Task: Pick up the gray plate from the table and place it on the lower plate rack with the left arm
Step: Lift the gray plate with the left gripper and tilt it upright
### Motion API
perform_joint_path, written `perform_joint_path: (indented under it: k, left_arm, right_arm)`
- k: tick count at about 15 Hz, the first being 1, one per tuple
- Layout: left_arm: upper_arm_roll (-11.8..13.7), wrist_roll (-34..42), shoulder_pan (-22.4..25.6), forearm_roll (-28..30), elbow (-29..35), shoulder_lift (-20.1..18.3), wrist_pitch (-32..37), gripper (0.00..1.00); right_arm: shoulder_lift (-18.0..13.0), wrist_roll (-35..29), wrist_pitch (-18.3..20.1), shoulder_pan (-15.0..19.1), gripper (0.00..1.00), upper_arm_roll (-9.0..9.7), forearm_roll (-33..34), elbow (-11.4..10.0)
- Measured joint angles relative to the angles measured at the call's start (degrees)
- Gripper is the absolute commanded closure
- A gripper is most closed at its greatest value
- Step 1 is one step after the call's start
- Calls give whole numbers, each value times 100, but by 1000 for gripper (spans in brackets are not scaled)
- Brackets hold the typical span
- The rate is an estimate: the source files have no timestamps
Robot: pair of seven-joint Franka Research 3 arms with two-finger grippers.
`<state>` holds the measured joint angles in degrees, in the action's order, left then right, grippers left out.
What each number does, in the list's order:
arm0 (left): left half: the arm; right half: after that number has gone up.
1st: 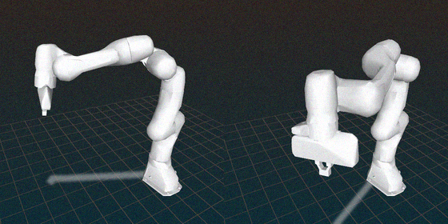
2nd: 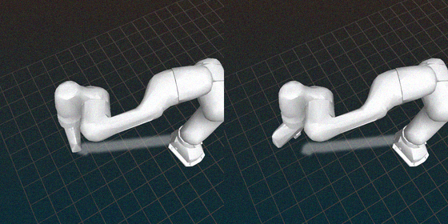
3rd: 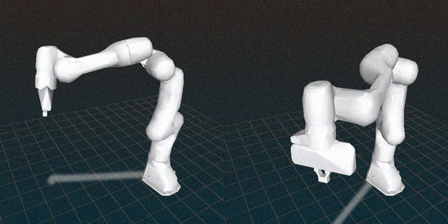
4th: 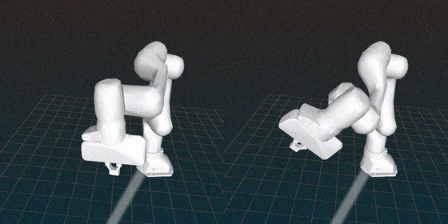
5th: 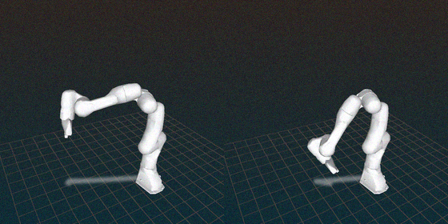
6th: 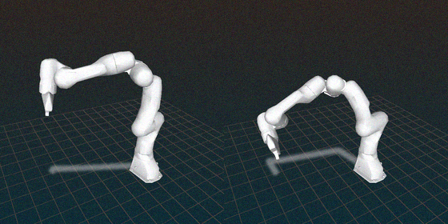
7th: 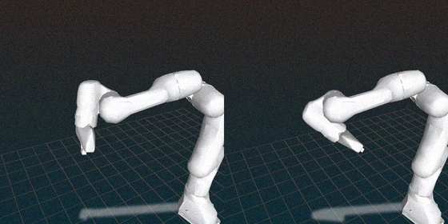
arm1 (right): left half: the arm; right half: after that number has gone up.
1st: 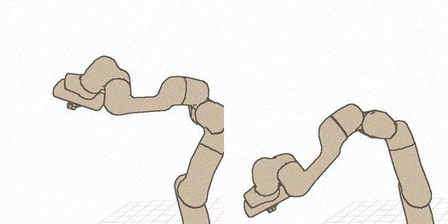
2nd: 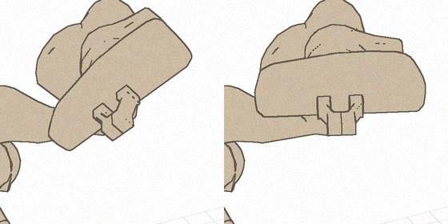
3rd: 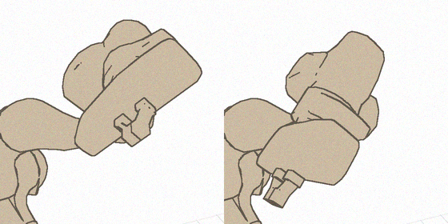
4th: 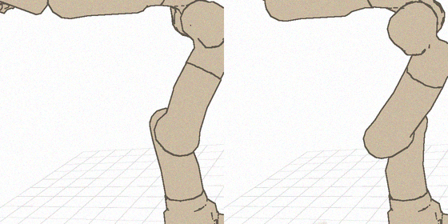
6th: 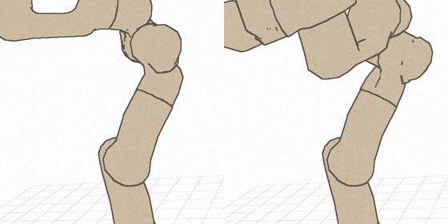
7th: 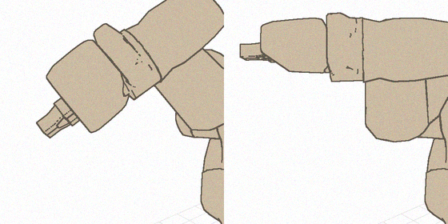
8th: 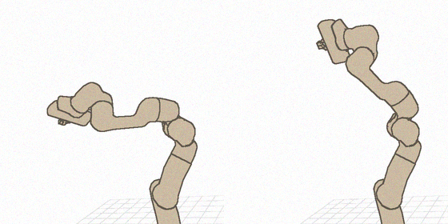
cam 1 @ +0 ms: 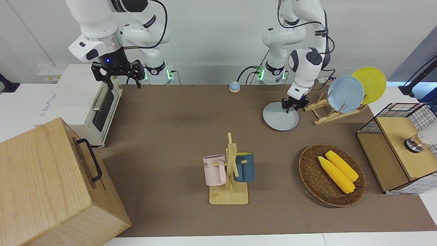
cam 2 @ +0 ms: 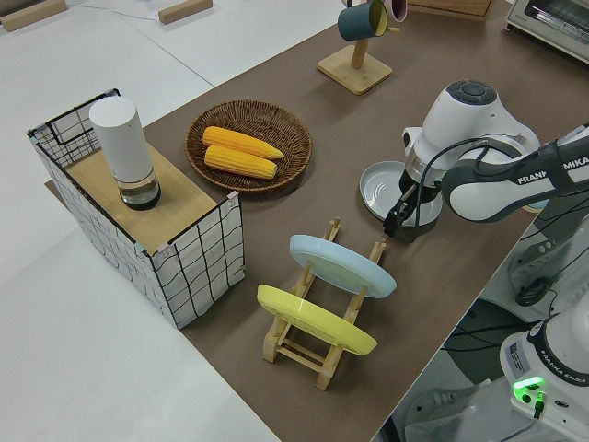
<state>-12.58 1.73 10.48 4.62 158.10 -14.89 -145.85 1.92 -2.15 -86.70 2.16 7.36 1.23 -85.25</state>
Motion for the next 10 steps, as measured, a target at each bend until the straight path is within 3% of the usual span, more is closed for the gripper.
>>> perform_joint_path:
  k: [10]
  left_arm:
    - [-7, 50, 34, -9, 0, -3, -2, 1000]
  right_arm:
    - [0, 0, 0, 0, 17, 0, 0, 0]
